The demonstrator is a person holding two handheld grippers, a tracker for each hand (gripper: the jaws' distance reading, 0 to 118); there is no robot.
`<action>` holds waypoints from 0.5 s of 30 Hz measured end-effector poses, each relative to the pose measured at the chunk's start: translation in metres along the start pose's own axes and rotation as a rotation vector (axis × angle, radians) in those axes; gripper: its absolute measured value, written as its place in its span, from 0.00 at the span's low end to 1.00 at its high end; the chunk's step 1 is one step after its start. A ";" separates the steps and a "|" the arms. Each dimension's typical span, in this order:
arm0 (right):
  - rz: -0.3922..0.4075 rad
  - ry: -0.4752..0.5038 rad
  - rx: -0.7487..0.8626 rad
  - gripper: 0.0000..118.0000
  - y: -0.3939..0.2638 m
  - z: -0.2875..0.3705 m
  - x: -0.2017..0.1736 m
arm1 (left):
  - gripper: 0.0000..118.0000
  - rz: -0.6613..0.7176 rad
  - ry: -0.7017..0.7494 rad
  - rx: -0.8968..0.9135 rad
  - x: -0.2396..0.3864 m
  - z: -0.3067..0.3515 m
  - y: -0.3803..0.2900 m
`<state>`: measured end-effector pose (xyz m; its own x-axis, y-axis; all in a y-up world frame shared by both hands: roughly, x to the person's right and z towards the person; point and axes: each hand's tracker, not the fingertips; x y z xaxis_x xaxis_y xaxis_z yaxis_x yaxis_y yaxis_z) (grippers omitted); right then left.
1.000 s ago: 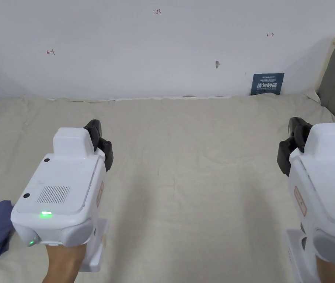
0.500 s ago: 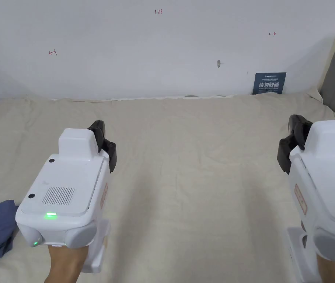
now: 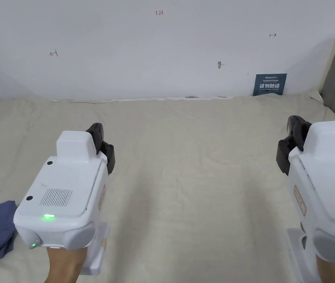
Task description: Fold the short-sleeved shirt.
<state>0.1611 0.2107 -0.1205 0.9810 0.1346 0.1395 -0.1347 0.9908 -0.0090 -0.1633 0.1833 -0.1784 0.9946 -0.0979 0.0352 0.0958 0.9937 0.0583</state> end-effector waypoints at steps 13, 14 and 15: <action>0.004 0.003 0.004 0.02 0.001 0.000 -0.003 | 0.00 0.004 -0.002 0.001 -0.003 0.000 0.000; 0.005 0.001 0.004 0.02 0.002 0.001 -0.003 | 0.00 0.004 -0.002 0.001 -0.003 0.000 0.000; 0.006 0.001 0.004 0.02 0.002 0.001 -0.003 | 0.00 0.004 -0.003 0.002 -0.004 0.000 0.000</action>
<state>0.1580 0.2119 -0.1203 0.9804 0.1404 0.1384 -0.1410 0.9900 -0.0056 -0.1672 0.1834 -0.1788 0.9948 -0.0944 0.0384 0.0920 0.9940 0.0597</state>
